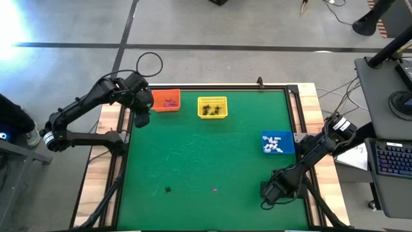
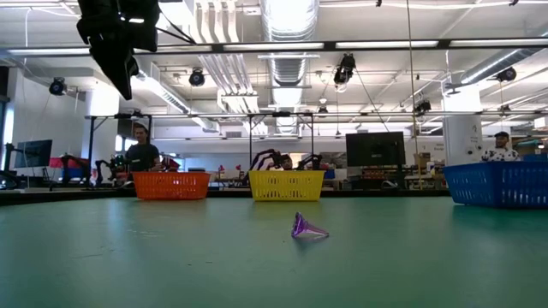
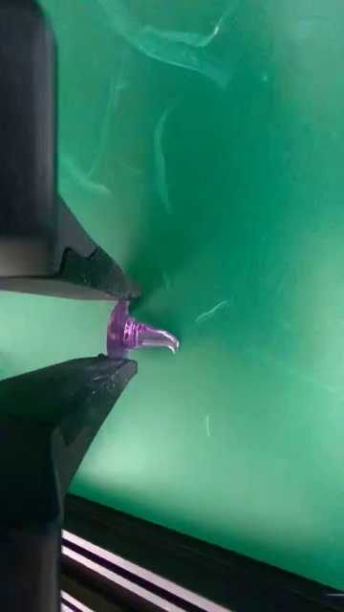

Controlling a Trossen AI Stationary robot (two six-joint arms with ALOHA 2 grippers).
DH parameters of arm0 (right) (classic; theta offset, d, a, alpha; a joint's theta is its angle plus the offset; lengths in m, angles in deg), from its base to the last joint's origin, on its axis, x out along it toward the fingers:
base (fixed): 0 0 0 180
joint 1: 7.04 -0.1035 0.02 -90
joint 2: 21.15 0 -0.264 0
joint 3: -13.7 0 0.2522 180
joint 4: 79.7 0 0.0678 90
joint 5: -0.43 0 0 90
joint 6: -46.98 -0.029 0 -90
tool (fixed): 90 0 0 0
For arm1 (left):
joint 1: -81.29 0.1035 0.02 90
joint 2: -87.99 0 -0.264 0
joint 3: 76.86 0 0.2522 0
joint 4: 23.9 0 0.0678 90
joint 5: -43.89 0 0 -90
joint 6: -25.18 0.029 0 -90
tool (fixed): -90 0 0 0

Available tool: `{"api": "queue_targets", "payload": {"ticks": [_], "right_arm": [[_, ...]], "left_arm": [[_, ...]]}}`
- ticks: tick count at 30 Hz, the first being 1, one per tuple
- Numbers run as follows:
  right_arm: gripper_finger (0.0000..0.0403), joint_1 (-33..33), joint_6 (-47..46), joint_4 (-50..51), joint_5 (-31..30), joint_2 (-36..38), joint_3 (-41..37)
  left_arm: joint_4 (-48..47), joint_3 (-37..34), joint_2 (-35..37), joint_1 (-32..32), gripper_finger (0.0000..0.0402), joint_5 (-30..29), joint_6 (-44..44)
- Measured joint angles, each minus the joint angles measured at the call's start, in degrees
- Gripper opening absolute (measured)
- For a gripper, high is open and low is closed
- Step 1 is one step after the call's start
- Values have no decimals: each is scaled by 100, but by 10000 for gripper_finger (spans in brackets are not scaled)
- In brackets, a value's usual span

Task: Sort Halloween decoration
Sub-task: Put the violet hat toy into the orange basket

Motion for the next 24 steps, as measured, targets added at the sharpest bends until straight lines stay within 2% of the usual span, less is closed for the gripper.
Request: {"api": "queue_targets", "payload": {"ticks": [10,24], "right_arm": [[20,-8,260,-341,547,-495,-21],[13,-15,310,-251,552,-289,143]], "left_arm": [[1,0,0,1,77,0,-24],[7,-1,0,0,77,0,-3]]}}
